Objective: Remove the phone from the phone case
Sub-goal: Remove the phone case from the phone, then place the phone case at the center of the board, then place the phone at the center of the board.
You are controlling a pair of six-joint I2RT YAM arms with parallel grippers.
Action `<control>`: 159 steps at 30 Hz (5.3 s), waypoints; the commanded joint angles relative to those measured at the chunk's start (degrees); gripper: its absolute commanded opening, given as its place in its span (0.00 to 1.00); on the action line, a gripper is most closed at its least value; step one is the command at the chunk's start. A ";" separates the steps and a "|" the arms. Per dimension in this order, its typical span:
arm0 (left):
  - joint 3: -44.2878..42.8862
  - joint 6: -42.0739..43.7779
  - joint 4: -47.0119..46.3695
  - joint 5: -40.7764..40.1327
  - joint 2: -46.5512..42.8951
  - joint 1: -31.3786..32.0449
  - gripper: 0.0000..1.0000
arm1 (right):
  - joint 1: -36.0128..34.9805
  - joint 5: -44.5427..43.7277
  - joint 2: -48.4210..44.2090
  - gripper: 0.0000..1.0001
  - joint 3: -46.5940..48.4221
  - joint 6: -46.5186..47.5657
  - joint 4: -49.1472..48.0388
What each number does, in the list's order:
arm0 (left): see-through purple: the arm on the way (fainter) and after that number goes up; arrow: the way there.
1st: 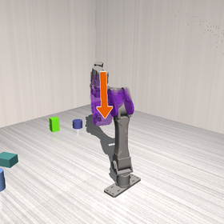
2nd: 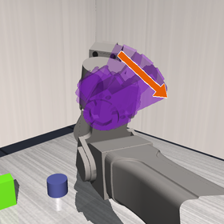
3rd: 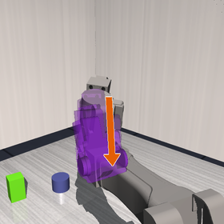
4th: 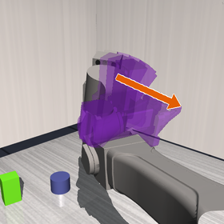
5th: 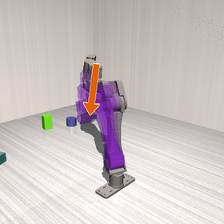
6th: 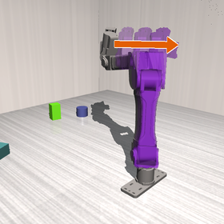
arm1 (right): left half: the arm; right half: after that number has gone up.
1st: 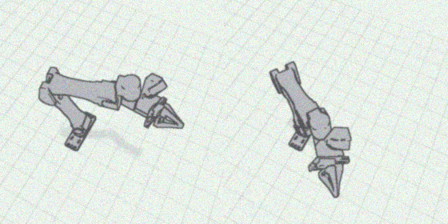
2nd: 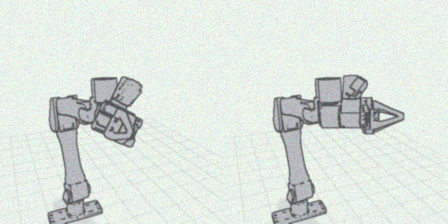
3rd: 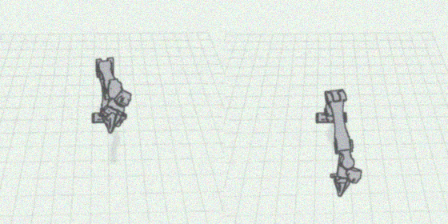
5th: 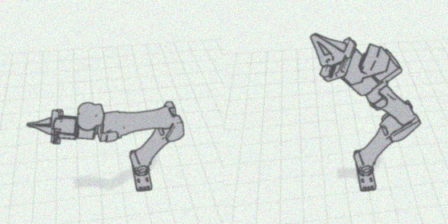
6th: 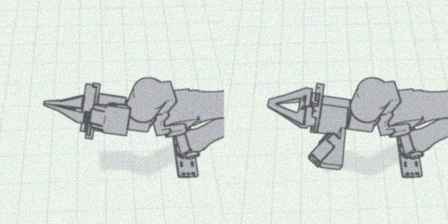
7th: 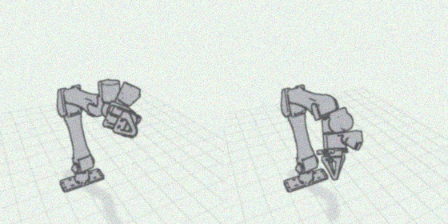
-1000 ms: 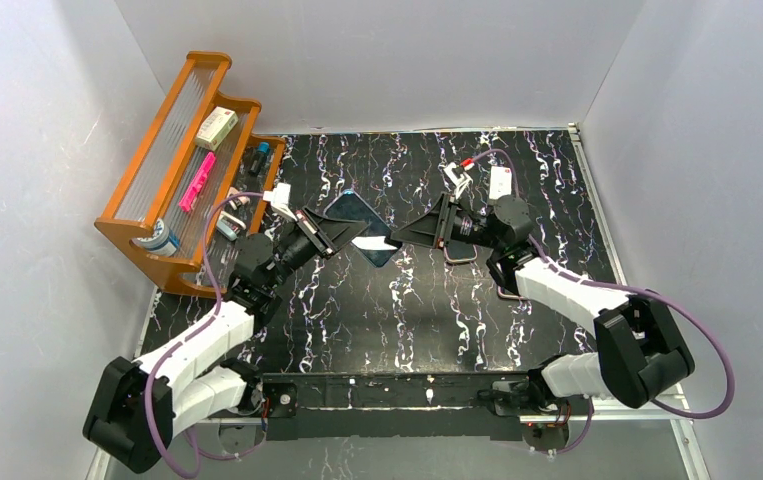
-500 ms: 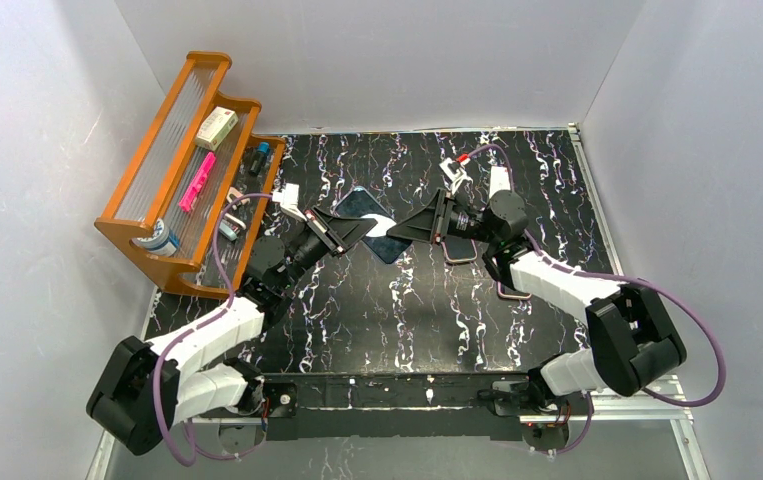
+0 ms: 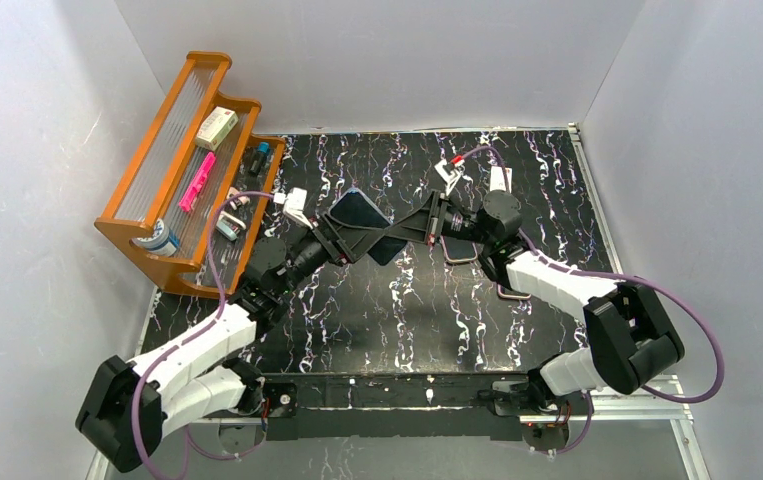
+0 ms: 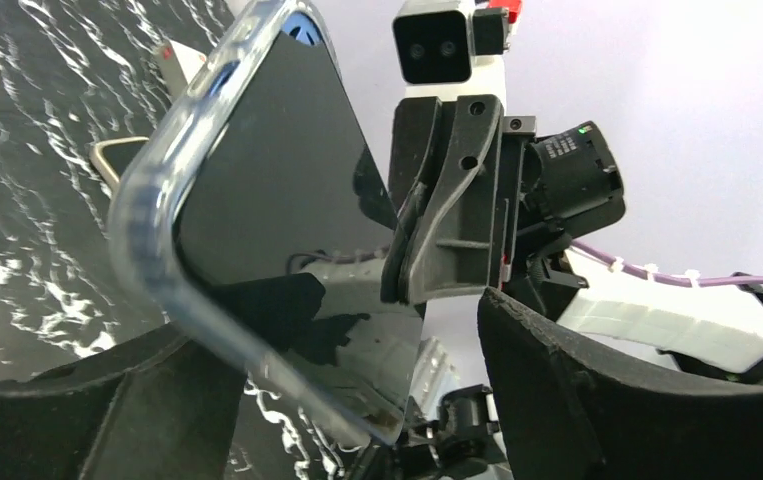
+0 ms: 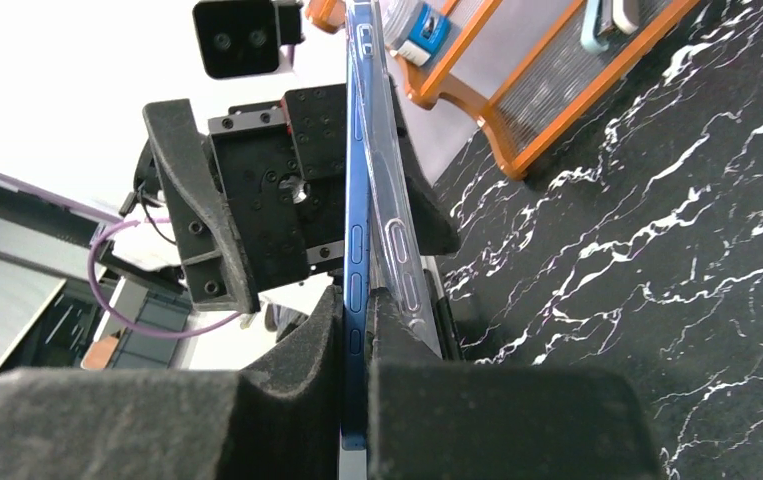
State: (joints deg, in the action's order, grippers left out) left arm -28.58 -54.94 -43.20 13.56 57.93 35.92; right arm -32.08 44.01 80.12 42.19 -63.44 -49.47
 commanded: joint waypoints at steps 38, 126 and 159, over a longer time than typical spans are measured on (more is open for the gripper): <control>2.83 3.04 7.28 0.50 -2.82 -0.68 0.81 | 3.06 -7.68 -4.42 0.01 3.09 -3.51 -6.81; -48.48 35.60 68.60 7.18 55.80 -18.53 0.33 | 4.71 -33.75 20.07 0.01 3.22 12.24 5.62; -29.14 40.91 56.76 -22.03 8.20 -19.32 0.98 | 0.54 -29.67 28.84 0.43 2.07 11.40 8.94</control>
State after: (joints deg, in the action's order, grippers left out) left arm -61.89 -16.21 16.38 -2.87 71.90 16.80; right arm -30.89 14.33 109.36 43.27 -55.07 -41.67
